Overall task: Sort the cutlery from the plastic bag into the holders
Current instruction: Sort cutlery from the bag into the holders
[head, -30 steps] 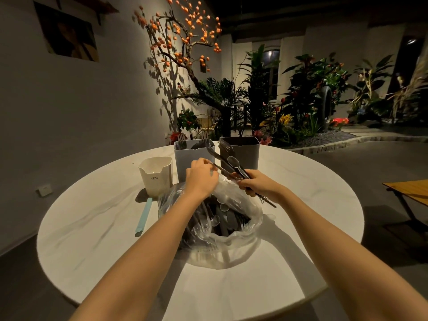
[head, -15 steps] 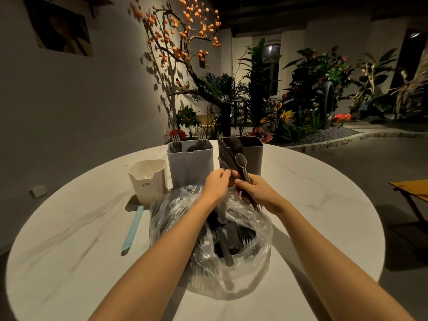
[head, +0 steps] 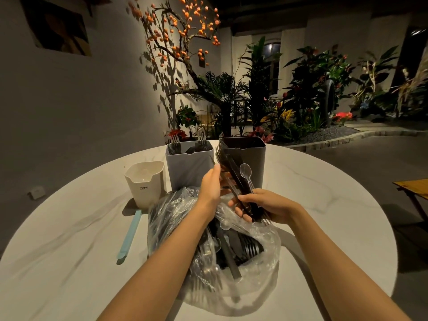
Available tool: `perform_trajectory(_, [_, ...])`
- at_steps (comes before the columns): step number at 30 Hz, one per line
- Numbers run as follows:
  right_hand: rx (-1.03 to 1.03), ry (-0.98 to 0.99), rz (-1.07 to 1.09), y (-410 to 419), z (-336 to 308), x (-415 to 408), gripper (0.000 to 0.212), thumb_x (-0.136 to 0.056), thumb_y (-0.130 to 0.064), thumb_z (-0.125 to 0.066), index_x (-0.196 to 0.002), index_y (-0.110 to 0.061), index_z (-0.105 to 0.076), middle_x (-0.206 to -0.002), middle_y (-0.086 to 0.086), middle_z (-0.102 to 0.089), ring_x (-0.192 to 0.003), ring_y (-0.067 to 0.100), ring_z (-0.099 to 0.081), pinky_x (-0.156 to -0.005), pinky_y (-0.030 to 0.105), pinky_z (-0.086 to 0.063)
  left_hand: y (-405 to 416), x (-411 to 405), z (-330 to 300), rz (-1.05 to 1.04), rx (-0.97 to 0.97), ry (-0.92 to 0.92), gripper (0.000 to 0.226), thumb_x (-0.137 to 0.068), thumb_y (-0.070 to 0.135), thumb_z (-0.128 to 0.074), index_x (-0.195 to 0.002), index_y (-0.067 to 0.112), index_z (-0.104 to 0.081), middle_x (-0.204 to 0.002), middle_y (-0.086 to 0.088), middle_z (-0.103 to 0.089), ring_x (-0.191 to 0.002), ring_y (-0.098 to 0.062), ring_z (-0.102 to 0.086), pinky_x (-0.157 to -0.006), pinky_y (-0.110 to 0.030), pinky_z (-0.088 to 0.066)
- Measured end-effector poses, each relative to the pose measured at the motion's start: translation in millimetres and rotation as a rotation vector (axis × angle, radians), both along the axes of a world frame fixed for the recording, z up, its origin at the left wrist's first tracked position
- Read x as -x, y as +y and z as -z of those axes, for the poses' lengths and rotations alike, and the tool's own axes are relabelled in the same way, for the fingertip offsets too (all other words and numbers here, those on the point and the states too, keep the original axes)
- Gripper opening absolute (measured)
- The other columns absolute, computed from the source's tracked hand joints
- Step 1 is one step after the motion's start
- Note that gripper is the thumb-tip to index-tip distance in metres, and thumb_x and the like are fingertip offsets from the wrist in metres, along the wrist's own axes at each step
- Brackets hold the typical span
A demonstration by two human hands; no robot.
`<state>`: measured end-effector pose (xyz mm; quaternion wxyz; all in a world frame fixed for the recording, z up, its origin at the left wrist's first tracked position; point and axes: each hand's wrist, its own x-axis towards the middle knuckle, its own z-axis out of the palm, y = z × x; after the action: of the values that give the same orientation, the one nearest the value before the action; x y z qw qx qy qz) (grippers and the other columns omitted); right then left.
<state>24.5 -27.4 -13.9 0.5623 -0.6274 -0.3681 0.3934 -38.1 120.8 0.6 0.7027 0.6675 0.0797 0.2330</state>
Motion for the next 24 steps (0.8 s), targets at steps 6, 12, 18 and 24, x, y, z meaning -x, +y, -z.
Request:
perform_trajectory(6, [0.002, -0.021, -0.057, 0.8, -0.8, 6.7, 0.026, -0.102, -0.019, -0.041, -0.106, -0.002, -0.060, -0.074, 0.006, -0.054, -0.056, 0.011, -0.049, -0.058, 0.021, -0.047, -4.0, 3.6, 7.5, 0.099, 0.127, 0.013, 0.029, -0.094, 0.026, -0.061, -0.111, 0.003, -0.065, -0.103, -0.015, -0.073, -0.097, -0.029, -0.070, -0.092, -0.047, -0.054])
perform_trajectory(12, [-0.006, 0.041, -0.025, 0.1, 0.1, 7.3, 0.023, -0.100, -0.027, -0.047, -0.098, -0.005, -0.053, -0.073, 0.004, -0.053, -0.050, 0.007, -0.045, -0.049, 0.016, -0.041, -6.8, 6.6, 2.4, 0.044, 0.261, 0.075, 0.015, -0.095, 0.022, -0.059, -0.093, 0.009, -0.067, -0.086, -0.012, -0.072, -0.077, -0.026, -0.070, -0.071, -0.040, -0.057])
perform_trajectory(18, [0.004, -0.002, 0.054, 0.1, -0.2, 8.7, 0.021, -0.101, -0.022, -0.044, -0.098, -0.006, -0.058, -0.069, 0.002, -0.048, -0.050, 0.007, -0.039, -0.046, 0.014, -0.033, -8.4, 4.3, 0.6, -0.132, 0.158, -0.030, 0.043, -0.094, 0.016, -0.060, -0.132, 0.013, -0.039, -0.118, -0.005, -0.056, -0.109, -0.025, -0.059, -0.088, -0.034, -0.052])
perform_trajectory(24, [0.071, -0.055, 0.048, -8.2, -1.2, 7.7, 0.025, -0.101, -0.025, -0.046, -0.090, -0.013, -0.066, -0.067, 0.001, -0.045, -0.051, 0.008, -0.033, -0.047, 0.017, -0.029, -5.9, 2.9, 4.1, -0.373, -0.445, -0.191, 0.066, -0.087, 0.016, -0.069, -0.142, 0.027, -0.035, -0.147, -0.007, -0.014, -0.133, -0.022, -0.030, -0.105, -0.029, -0.035])
